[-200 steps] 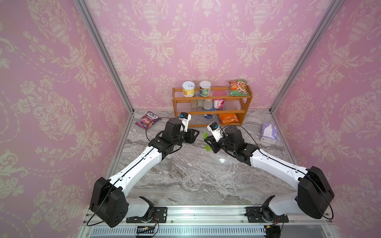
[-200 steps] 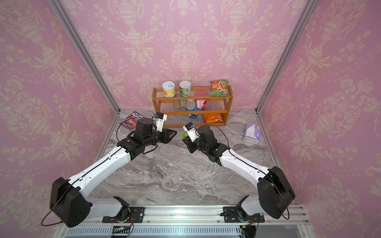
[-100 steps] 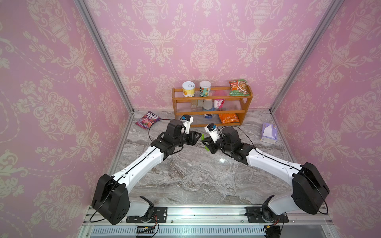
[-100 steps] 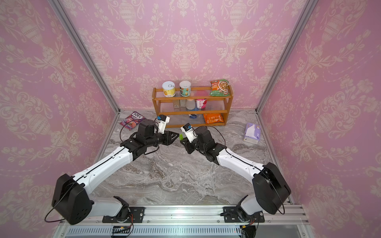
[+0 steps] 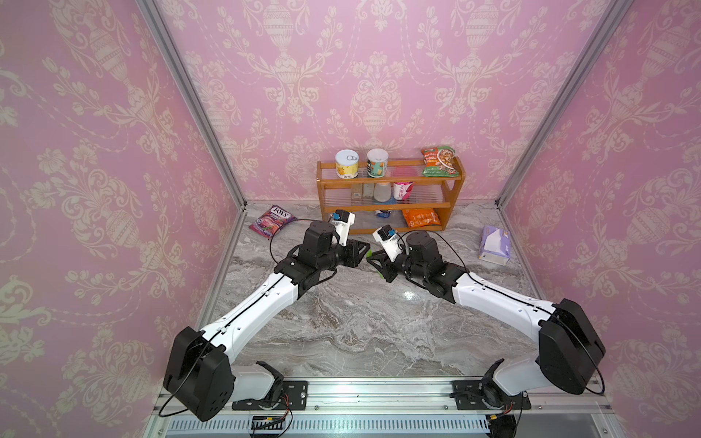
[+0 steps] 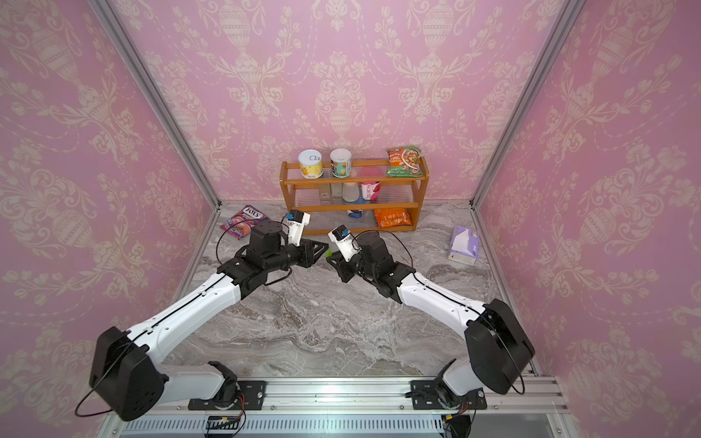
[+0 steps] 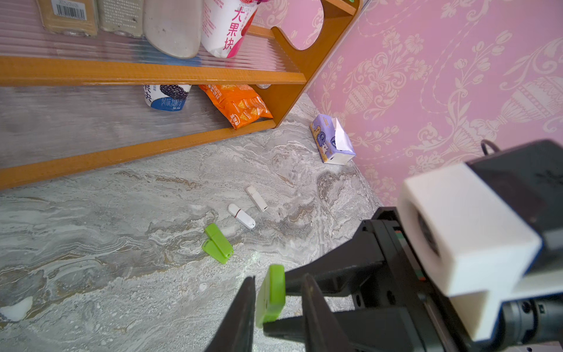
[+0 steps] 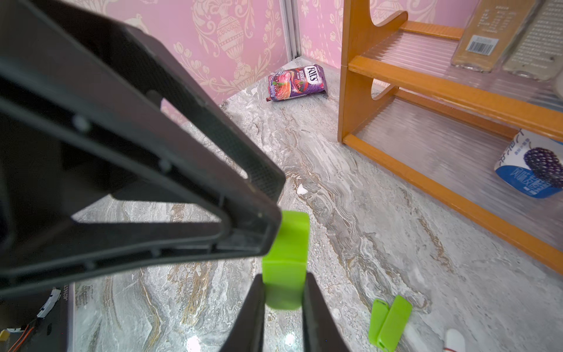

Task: Close the usb drive cover
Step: Close the cover of the USB drive.

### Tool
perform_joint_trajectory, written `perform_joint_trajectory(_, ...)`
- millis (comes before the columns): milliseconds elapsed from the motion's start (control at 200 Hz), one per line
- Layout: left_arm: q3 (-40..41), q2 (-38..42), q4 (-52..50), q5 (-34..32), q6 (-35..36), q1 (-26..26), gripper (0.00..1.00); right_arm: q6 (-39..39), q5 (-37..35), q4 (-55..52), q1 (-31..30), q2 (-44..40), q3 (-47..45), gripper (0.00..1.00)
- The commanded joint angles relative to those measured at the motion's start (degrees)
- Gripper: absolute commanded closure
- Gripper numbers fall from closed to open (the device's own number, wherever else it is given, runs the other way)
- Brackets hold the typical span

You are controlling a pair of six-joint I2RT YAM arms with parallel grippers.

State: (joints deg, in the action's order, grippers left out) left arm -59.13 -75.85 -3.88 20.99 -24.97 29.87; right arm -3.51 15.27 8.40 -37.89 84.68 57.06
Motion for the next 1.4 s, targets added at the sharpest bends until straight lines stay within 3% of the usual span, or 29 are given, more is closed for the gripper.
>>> perform_joint_trajectory(0, -0.21, -0.86, -0.85, -0.95, 2.14, 0.71, 0.72, -1.42, 1.09, 1.18, -0.50, 0.67, 1.83, 1.00)
perform_joint_trajectory(270, -0.19, -0.57, -1.39, -2.43, 2.77, 0.98, 0.76, -1.41, 1.38, 1.16, -0.67, 0.54, 1.83, 1.00)
perform_joint_trajectory(530, -0.18, -0.53, -1.98, -2.67, 3.73, 1.40, 0.99, -1.32, 1.39, 1.58, -0.80, 0.49, 1.68, 1.00)
perform_joint_trajectory(760, -1.04, -1.63, -4.75, 0.92, 6.50, 2.86, 0.99, -0.91, 0.12, -0.39, -0.73, 1.33, 3.93, 1.00)
perform_joint_trajectory(955, -2.37, -2.84, -10.09, -0.37, 8.66, 4.97, 0.99, 0.67, -2.48, -4.71, -0.78, 2.43, 7.83, 1.00)
perform_joint_trajectory(1251, -2.29, -4.29, -13.11, -2.95, 9.02, 6.21, 0.99, 1.74, -8.05, -0.37, -0.82, -0.30, 6.79, 1.00)
perform_joint_trajectory(1391, -3.04, -5.48, -14.32, -1.15, 8.78, 6.26, 0.99, 2.60, -10.62, 2.35, -1.21, -1.29, 5.38, 1.00)
